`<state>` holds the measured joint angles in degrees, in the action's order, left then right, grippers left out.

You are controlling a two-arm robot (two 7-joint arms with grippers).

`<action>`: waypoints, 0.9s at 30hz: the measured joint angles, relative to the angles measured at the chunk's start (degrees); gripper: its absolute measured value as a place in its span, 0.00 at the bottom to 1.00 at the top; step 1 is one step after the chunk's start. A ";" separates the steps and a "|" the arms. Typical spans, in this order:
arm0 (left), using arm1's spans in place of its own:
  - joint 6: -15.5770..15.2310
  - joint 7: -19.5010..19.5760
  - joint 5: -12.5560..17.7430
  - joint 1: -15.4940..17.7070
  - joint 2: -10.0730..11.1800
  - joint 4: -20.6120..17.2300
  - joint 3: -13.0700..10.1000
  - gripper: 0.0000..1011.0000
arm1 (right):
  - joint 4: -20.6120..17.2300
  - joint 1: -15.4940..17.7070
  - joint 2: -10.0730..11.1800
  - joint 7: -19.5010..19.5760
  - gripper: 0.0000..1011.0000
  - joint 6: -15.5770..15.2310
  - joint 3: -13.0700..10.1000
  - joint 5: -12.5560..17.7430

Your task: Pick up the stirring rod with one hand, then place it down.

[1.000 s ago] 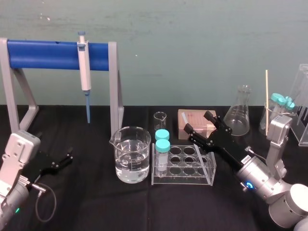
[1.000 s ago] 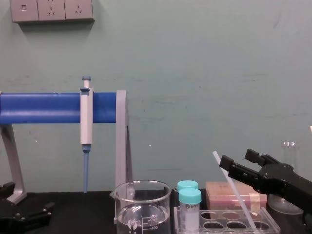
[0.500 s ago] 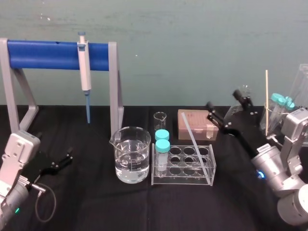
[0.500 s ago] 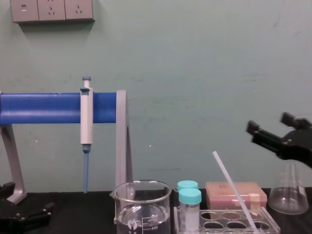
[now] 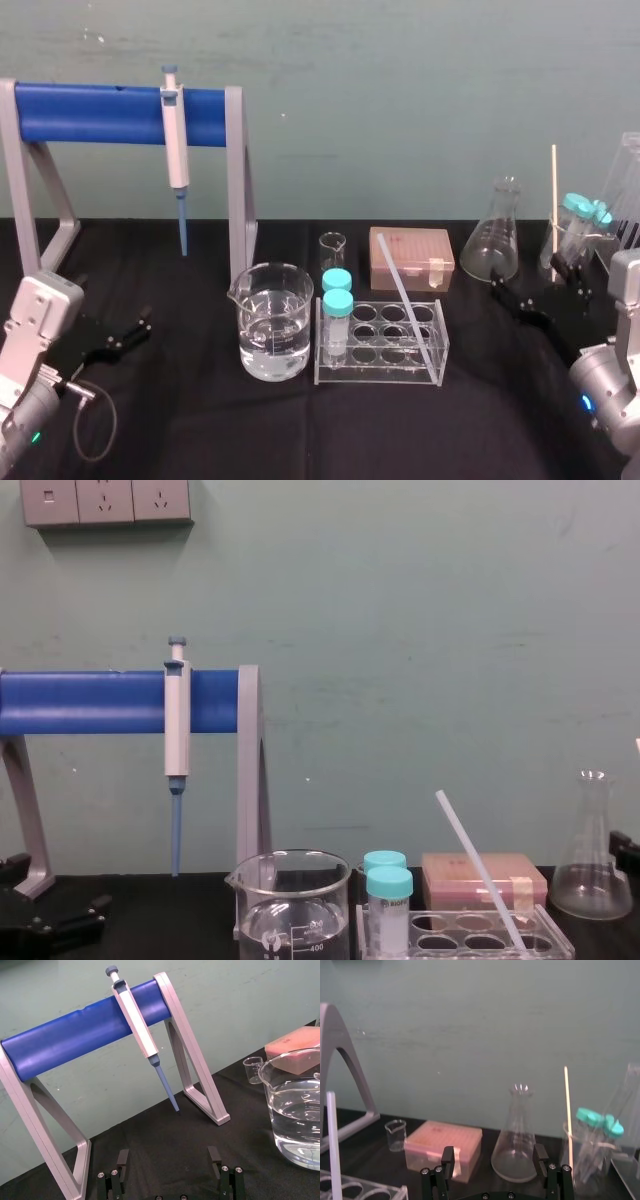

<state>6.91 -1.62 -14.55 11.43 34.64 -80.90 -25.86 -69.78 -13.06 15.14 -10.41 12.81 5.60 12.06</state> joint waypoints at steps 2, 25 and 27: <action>0.00 0.00 0.00 0.00 0.00 0.00 0.00 0.99 | -0.04 0.31 -0.07 -0.12 0.99 -0.72 -0.34 0.05; 0.00 0.00 0.00 0.00 0.00 0.00 0.00 0.99 | -0.14 0.17 0.00 0.01 0.99 -0.39 -0.13 -0.10; 0.00 0.00 0.00 0.00 0.00 0.00 0.00 0.99 | -0.14 0.16 0.00 0.01 0.99 -0.39 -0.12 -0.11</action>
<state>6.91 -1.62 -14.54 11.43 34.65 -80.90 -25.86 -69.92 -12.90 15.14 -10.40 12.43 5.48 11.95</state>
